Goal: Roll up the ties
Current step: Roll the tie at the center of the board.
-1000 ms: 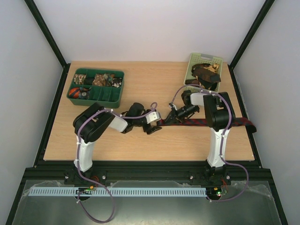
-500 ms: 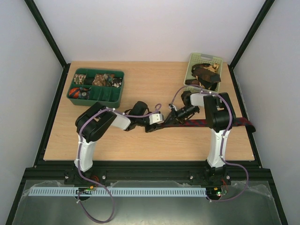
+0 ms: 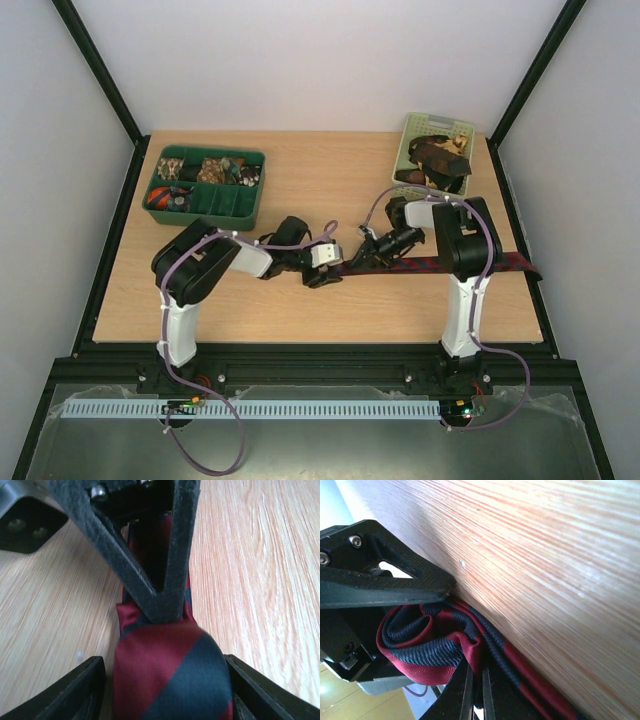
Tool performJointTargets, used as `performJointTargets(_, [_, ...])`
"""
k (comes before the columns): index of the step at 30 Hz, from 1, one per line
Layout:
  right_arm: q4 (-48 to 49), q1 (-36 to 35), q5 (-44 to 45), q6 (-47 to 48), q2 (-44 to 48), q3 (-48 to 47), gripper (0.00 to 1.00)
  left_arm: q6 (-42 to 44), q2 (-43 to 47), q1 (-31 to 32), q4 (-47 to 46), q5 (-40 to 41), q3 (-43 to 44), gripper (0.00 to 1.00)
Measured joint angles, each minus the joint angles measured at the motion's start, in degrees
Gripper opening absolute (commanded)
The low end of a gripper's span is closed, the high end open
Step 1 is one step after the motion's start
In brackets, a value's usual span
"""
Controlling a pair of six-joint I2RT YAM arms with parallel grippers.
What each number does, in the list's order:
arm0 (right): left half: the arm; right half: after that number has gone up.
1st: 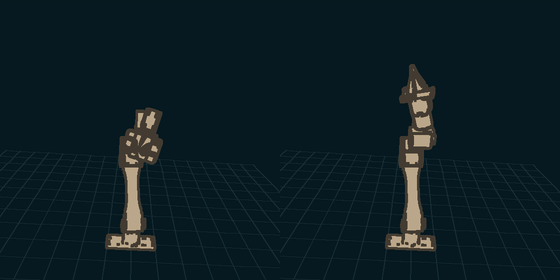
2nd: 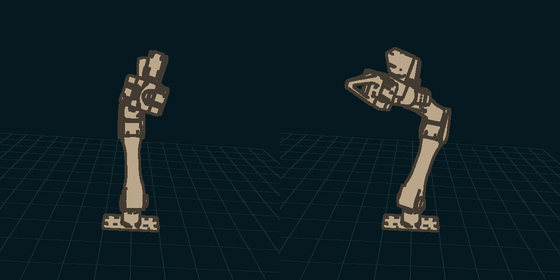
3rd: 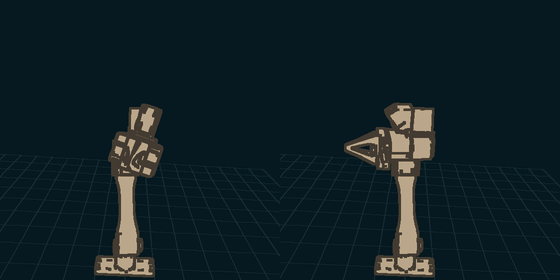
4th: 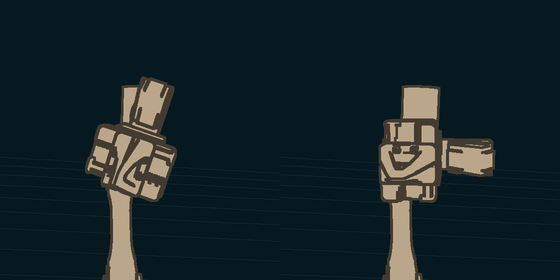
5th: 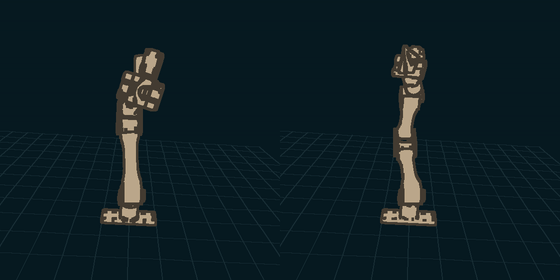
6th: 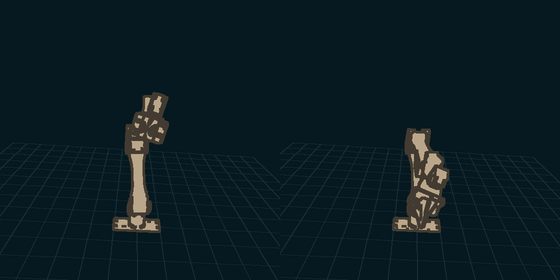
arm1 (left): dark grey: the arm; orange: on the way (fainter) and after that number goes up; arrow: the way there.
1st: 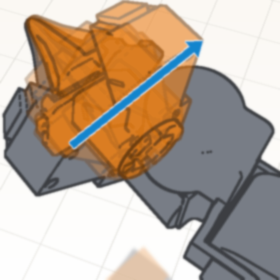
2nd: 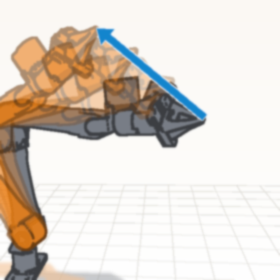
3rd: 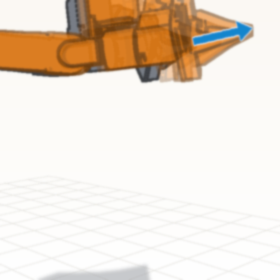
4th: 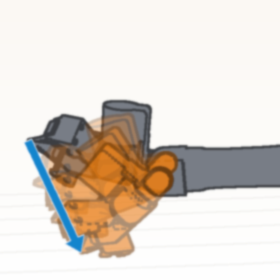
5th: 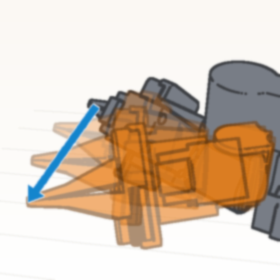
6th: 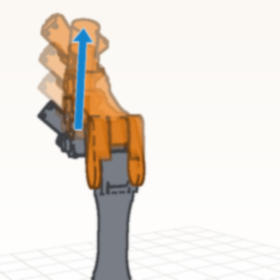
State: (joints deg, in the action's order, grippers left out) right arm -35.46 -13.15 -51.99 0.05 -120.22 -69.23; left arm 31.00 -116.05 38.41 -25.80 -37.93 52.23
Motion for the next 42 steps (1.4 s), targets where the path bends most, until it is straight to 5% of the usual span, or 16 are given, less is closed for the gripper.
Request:
performJointTargets(10, [0.5,0.0,-1.3,0.0,-0.7,0.5,0.01,-7.2,6.5,-1.5,-3.0,3.8,-8.5,0.52])
performJointTargets(16, [1.0,0.0,-1.9,-0.2,-0.7,0.9,0.01,-9.0,6.9,-0.6,-2.9,4.5,-8.6,0.55])
performJointTargets(18, [1.0,0.0,-1.9,-0.2,-0.7,0.9,0.01,-9.2,6.9,0.1,-2.9,4.7,-8.3,0.57])
performJointTargets(24, [1.0,0.0,-1.8,-0.2,-0.7,0.9,0.01,-9.4,6.0,0.9,-3.1,5.4,-6.7,0.42])
performJointTargets(42, [2.2,0.2,-2.8,0.0,-0.7,1.7,0.01,-13.5,-0.2,4.1,-5.6,5.1,2.2,0.43])
